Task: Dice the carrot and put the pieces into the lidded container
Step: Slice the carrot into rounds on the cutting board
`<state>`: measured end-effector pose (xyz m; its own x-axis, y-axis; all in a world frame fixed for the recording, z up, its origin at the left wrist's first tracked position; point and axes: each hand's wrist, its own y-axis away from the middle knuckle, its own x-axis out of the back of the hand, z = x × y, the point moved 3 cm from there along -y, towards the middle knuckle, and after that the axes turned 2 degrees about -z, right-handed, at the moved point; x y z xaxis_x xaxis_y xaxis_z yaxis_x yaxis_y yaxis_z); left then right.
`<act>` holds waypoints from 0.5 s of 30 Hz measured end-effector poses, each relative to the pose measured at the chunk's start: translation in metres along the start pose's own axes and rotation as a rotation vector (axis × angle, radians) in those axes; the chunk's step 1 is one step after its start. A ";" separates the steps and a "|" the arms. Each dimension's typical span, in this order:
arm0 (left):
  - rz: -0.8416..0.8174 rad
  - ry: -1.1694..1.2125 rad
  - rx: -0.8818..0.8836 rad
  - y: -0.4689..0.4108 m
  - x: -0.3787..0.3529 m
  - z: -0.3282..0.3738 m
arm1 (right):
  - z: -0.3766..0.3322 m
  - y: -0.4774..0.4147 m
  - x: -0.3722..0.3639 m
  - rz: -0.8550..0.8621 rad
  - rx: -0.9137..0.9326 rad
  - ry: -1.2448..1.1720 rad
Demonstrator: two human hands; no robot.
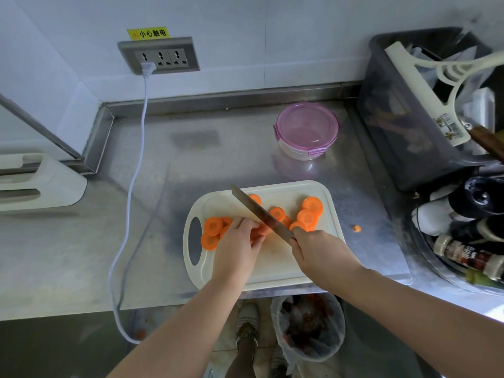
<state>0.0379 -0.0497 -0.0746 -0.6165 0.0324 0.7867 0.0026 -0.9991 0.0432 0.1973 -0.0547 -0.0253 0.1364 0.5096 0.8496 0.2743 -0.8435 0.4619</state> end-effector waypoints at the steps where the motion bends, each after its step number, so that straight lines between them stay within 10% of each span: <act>1: -0.001 0.004 0.004 0.000 0.000 0.000 | 0.001 0.000 0.001 0.003 -0.006 0.002; 15: -0.007 -0.028 -0.040 0.000 0.001 0.004 | -0.002 0.001 0.000 -0.009 -0.004 0.036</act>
<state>0.0402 -0.0499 -0.0713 -0.5939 0.0395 0.8036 -0.0336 -0.9991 0.0242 0.1956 -0.0557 -0.0242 0.0995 0.5108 0.8539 0.2712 -0.8396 0.4706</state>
